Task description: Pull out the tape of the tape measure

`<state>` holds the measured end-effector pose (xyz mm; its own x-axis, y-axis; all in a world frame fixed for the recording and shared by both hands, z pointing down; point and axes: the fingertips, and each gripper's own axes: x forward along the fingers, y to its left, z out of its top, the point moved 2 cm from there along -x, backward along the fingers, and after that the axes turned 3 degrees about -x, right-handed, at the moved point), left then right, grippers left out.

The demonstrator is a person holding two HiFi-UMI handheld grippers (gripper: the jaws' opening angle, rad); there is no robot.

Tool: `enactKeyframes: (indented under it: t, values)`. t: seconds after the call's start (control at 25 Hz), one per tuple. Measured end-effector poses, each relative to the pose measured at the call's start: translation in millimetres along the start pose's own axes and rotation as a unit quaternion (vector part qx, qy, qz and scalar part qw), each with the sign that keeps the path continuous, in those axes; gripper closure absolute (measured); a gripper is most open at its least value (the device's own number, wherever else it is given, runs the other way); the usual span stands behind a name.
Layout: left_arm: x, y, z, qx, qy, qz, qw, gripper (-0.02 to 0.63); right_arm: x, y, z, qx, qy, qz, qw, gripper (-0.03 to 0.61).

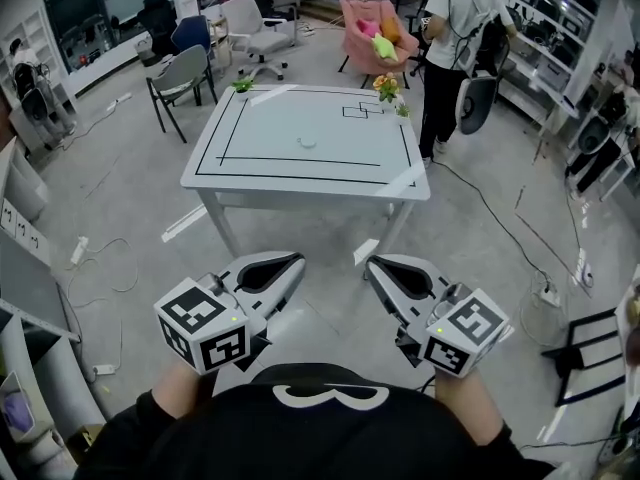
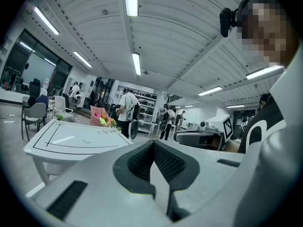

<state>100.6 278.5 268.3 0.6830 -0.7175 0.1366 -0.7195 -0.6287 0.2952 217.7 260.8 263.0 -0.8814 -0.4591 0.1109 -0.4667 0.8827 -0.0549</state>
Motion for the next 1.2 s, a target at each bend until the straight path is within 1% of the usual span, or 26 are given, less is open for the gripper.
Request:
enactKeyframes:
  t: [0.08,0.28,0.32,0.44,0.6,0.76,0.8,1.04,1.2]
  values:
    - [5,2,2,0.005,0.001,0.001,1.0,0.606,-2,-9,0,0.0,-0.001,-0.011,1.0,0.575]
    - [18,6,5,0.005,0.006,-0.001,1.0,0.604,-9,-30,-5,0.025,-0.005,-0.036,0.999,0.565]
    - [19,5,5,0.005,0.009,-0.002,0.9999,0.599,-11,-32,-6,0.027,-0.006,-0.038,0.999,0.549]
    - [24,5,3,0.006,0.018,-0.004,0.9998,0.551,-17,-36,-6,0.026,-0.01,-0.045,0.999,0.502]
    - [25,8,-3,-0.008,0.022,-0.001,0.9997,0.518,-19,-38,-12,0.03,-0.008,-0.048,0.998,0.444]
    - [17,18,-5,-0.023,0.02,0.011,0.9995,0.494,-10,-33,-15,0.027,-0.002,-0.039,0.999,0.372]
    - [14,20,-6,-0.024,0.02,0.017,0.9994,0.485,-9,-33,-15,0.025,-0.002,-0.039,0.999,0.362]
    - [-1,46,0,-0.029,0.004,0.05,0.9983,0.437,-2,-41,-14,0.013,-0.009,-0.05,0.999,0.33]
    - [-1,72,-4,-0.03,0.002,0.06,0.9977,0.417,17,-53,-23,0.01,0.004,-0.053,0.999,0.315]
